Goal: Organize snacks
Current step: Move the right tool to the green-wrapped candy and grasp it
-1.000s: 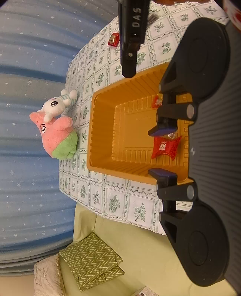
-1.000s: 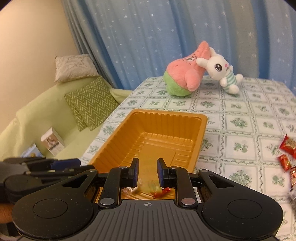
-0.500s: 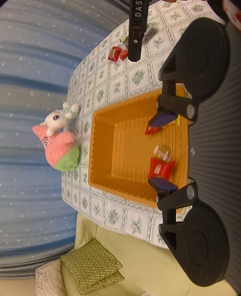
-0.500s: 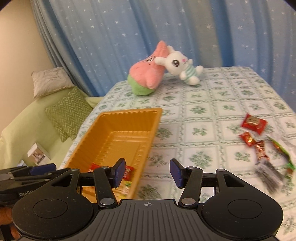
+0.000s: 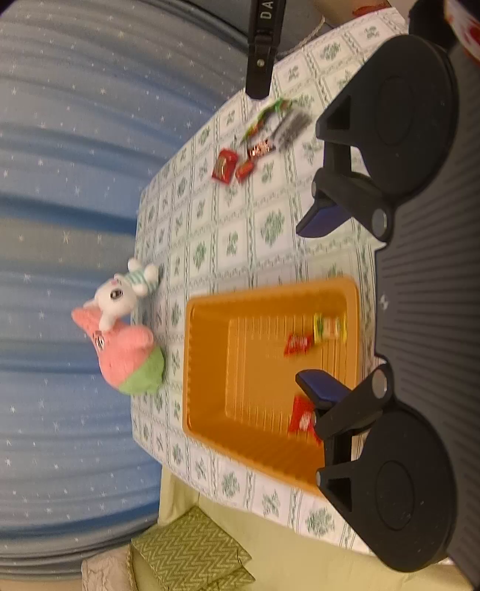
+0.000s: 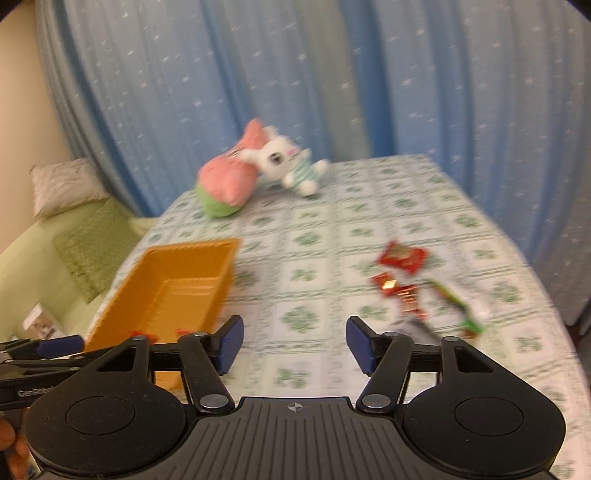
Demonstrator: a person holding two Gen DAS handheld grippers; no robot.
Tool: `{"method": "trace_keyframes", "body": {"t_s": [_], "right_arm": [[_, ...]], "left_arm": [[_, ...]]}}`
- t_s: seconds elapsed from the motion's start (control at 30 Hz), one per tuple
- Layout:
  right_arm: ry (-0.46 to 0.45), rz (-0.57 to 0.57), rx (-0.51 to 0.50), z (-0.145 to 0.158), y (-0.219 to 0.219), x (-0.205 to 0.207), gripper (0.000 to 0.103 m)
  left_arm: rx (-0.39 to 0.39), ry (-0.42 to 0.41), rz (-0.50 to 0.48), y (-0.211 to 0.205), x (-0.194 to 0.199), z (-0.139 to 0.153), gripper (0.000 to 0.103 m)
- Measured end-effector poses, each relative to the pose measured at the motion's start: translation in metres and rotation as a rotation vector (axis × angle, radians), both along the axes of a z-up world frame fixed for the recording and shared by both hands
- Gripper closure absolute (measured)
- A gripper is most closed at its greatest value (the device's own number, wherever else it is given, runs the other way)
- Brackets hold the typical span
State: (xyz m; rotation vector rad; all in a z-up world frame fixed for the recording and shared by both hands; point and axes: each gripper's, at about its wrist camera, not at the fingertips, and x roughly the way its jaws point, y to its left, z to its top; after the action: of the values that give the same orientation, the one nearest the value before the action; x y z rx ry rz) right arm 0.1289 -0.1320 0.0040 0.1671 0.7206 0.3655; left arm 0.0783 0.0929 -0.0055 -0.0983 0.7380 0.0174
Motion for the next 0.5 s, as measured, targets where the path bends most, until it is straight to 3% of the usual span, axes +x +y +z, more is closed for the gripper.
{"method": "trace_keyframes", "body": {"t_s": [0.3,0.5], "right_arm": [[0.023,-0.183,-0.054,-0.013,-0.101,-0.013,0.034],[0.051,-0.246,-0.078,-0.031,-0.144,-0.019,0.034]], "left_arm": [[-0.016,0.011,-0.084,-0.058,0.012,-0.004,0.022],[-0.015,0.025,-0.131,-0.092,0.024,-0.012,0.022]]}}
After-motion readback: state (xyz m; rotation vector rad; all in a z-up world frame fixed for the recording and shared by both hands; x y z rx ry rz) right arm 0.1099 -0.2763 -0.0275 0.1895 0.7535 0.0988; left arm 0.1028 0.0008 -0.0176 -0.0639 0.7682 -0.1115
